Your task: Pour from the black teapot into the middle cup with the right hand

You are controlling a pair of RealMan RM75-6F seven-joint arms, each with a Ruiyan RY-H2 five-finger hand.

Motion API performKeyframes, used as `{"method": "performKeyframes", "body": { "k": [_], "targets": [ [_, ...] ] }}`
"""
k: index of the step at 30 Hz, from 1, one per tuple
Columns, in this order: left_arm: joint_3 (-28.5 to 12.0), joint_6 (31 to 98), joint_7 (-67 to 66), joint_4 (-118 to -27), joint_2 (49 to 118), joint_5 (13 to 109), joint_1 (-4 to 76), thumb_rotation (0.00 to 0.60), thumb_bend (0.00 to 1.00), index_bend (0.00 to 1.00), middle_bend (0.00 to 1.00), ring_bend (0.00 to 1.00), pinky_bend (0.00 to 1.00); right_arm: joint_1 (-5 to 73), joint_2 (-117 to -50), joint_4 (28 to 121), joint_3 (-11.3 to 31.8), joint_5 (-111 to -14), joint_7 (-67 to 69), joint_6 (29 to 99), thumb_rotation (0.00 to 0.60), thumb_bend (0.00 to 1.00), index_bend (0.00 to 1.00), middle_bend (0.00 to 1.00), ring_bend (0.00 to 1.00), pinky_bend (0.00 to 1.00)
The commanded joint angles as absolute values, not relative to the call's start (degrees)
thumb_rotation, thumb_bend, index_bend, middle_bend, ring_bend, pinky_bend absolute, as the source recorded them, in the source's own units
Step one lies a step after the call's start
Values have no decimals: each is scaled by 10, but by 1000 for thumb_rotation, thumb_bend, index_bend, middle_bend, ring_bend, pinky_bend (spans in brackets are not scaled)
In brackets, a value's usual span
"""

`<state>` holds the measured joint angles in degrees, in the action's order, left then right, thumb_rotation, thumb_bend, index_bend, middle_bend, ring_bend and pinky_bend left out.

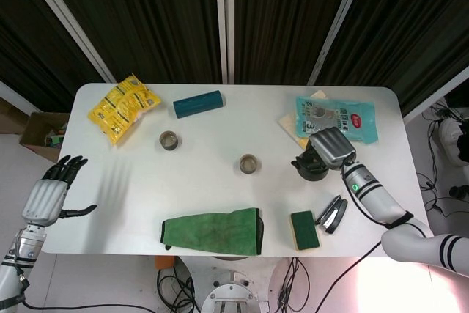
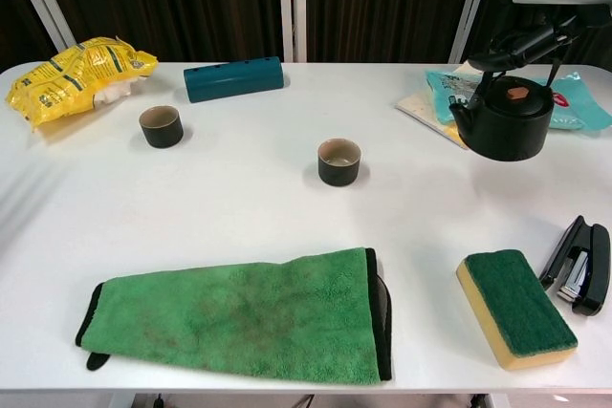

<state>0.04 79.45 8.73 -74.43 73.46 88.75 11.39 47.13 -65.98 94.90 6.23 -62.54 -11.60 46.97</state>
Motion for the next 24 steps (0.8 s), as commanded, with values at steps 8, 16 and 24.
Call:
{"method": "performKeyframes", "body": {
  "k": [8,16,24],
  "targets": [
    [0,795,81,-751,733,889,115,441,65,116,90,30,184,465,-650,956,66,-637,-105,467,305,440,1000,1000,879,693],
    [0,793,77,-755,732,888,117,438,66,117,90,30,184,461,-647,954,68,-645,-98,463,373,449,1000,1000,879,692],
    [0,793,78,-753,734,887,117,440,65,117,90,30,184,459,-646,953,71,-652,-94,462,500,473,1000,1000,879,692]
  ]
}}
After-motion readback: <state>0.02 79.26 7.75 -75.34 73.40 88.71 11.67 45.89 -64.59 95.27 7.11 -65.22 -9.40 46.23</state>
